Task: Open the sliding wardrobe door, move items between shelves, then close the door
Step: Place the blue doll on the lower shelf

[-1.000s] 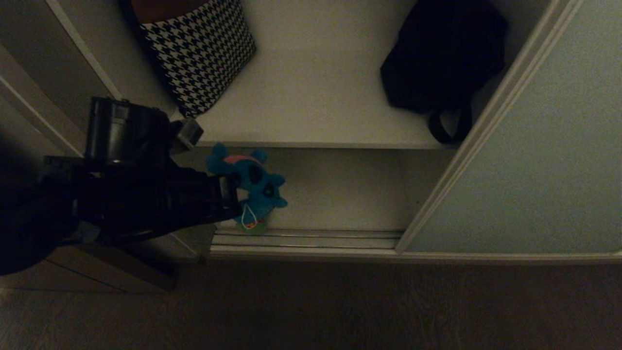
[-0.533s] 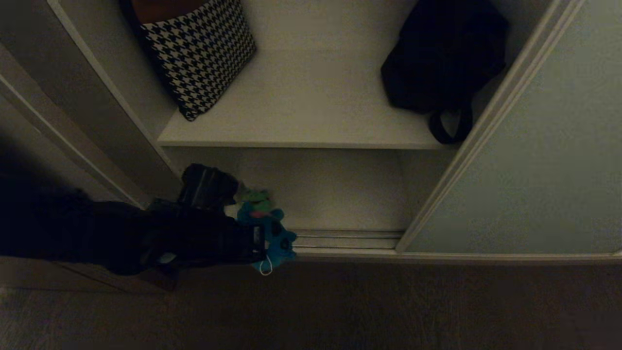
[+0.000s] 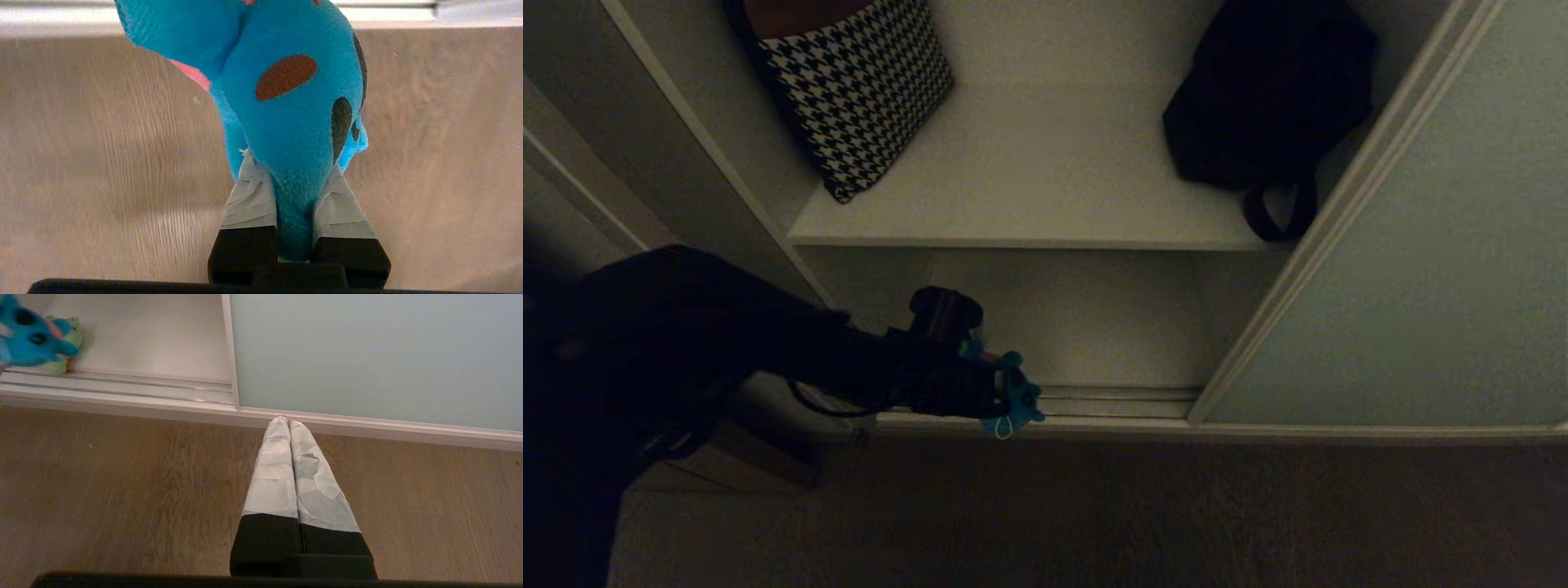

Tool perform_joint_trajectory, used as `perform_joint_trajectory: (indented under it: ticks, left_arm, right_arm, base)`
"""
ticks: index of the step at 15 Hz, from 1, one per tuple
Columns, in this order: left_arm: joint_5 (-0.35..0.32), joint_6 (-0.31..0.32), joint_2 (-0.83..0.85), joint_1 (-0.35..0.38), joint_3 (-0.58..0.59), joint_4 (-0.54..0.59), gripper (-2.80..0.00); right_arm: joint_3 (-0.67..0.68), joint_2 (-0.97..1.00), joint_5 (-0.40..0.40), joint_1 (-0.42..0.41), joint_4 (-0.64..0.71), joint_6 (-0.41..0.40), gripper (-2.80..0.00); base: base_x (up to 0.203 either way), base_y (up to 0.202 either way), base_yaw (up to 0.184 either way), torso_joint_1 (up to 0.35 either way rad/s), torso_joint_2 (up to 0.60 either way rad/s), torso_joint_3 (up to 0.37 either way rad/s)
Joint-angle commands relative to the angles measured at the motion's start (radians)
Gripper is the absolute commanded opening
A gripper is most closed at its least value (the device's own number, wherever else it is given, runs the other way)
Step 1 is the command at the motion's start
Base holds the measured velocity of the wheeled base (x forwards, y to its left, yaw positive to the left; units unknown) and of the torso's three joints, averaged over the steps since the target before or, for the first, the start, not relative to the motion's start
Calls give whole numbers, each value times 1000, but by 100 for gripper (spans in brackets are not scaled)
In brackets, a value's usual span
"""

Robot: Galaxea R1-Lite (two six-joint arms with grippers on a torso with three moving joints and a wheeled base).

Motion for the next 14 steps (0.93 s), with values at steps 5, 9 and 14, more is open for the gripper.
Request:
perform_joint_trajectory:
  ticks: [5, 9, 14]
  left_arm:
    - [0, 77, 280, 34, -216, -52, -280]
    - [-12, 134, 396, 45, -343, -155, -280]
    - [-54, 224, 487, 71, -397, -339, -280]
  right_arm:
    - [0, -2, 0, 0, 0, 0, -280]
    - [0, -2, 0, 0, 0, 0, -280]
    - [0, -2, 0, 0, 0, 0, -280]
  base:
    - [0, 0, 0, 0, 0, 0]
    - [0, 0, 0, 0, 0, 0]
    - [0, 0, 0, 0, 0, 0]
